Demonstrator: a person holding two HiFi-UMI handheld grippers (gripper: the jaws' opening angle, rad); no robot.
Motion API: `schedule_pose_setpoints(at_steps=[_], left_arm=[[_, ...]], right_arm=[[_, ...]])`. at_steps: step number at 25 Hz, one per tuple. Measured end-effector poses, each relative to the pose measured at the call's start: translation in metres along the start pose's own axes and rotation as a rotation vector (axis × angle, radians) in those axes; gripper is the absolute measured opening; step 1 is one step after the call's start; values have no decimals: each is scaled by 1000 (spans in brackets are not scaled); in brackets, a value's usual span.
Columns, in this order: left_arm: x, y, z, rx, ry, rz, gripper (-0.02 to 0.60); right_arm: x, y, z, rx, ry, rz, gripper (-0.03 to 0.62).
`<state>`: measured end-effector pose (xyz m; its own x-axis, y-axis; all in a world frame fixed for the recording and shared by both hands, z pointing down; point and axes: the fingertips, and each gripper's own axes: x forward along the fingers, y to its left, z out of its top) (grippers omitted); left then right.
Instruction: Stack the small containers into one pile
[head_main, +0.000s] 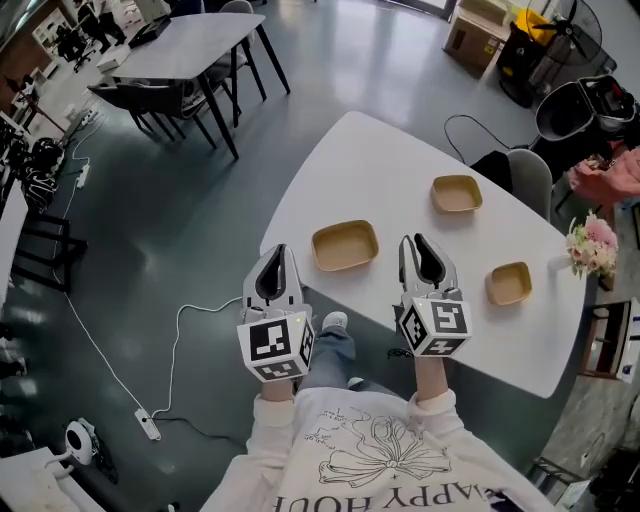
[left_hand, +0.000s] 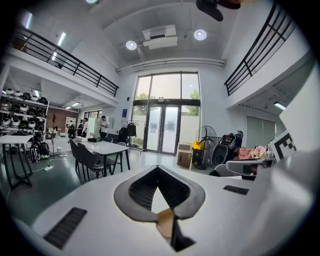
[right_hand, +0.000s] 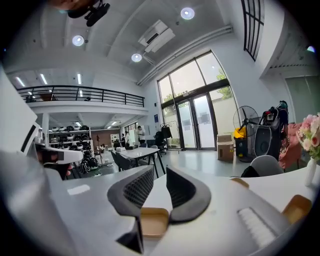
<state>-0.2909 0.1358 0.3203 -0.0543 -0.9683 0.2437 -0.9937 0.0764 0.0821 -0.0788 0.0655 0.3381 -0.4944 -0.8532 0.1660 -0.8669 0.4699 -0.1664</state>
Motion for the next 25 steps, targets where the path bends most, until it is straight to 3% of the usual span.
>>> schedule_pose_setpoints(at_steps=[10, 25], left_arm=[[72, 21, -26, -8, 113, -32, 6], [114, 29, -92, -47, 278, -57, 6]], right_arm=[[65, -15, -38, 20, 125, -18, 98], [101, -25, -119, 48, 321, -10, 103]])
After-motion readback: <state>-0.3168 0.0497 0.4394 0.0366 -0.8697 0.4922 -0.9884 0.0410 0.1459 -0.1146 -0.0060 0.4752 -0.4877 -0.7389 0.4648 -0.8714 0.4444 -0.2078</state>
